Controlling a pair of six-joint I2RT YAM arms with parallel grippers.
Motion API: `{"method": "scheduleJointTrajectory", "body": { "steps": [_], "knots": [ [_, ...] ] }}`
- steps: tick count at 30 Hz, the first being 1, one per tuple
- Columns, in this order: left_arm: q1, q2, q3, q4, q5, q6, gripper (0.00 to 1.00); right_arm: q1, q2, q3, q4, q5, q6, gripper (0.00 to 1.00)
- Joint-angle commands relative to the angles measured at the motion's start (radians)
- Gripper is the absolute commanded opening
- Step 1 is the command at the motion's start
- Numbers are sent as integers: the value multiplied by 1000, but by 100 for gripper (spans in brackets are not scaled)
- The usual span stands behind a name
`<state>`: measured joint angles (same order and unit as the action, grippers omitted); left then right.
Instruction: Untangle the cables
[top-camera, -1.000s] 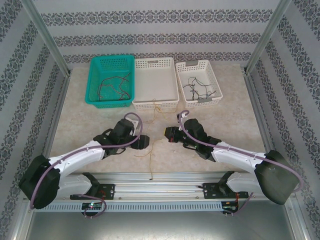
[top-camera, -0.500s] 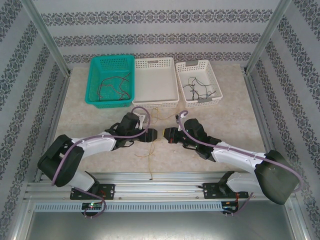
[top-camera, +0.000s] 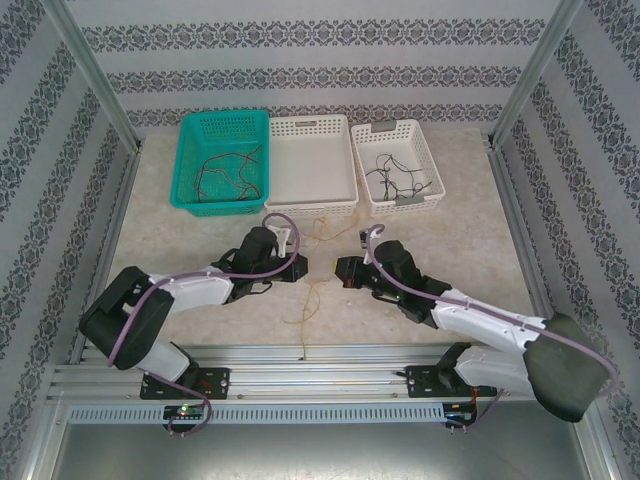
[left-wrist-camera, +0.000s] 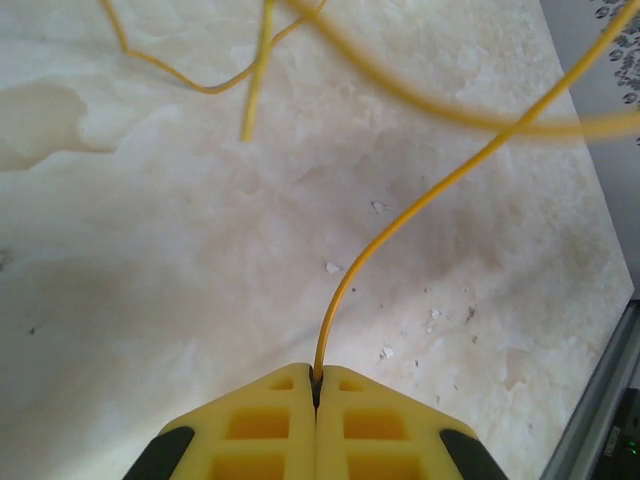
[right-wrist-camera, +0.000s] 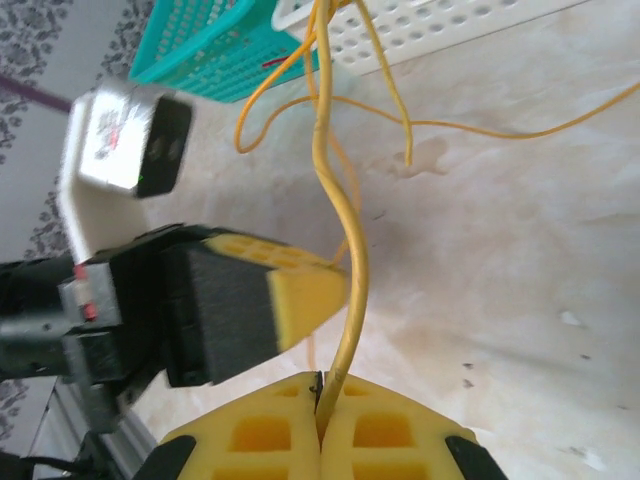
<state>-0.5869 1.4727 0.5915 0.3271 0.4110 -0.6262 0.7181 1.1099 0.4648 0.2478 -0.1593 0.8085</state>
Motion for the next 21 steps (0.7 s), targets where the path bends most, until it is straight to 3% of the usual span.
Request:
{"method": "scheduleJointTrajectory", "body": {
  "steps": [1, 9, 13, 21],
  "knots": [
    [9, -126, -43, -93, 0, -7, 0, -61, -61, -50, -97, 89, 33, 0],
    [22, -510, -62, -455, -68, -37, 0, -261, -179, -147, -189, 67, 85, 0],
    [97, -666, 23, -696, -101, -41, 0, -347, -206, -156, -258, 50, 87, 0],
    [263, -754, 272, -985, -91, -5, 0, -488, -246, -180, -336, 16, 84, 0]
  ]
}}
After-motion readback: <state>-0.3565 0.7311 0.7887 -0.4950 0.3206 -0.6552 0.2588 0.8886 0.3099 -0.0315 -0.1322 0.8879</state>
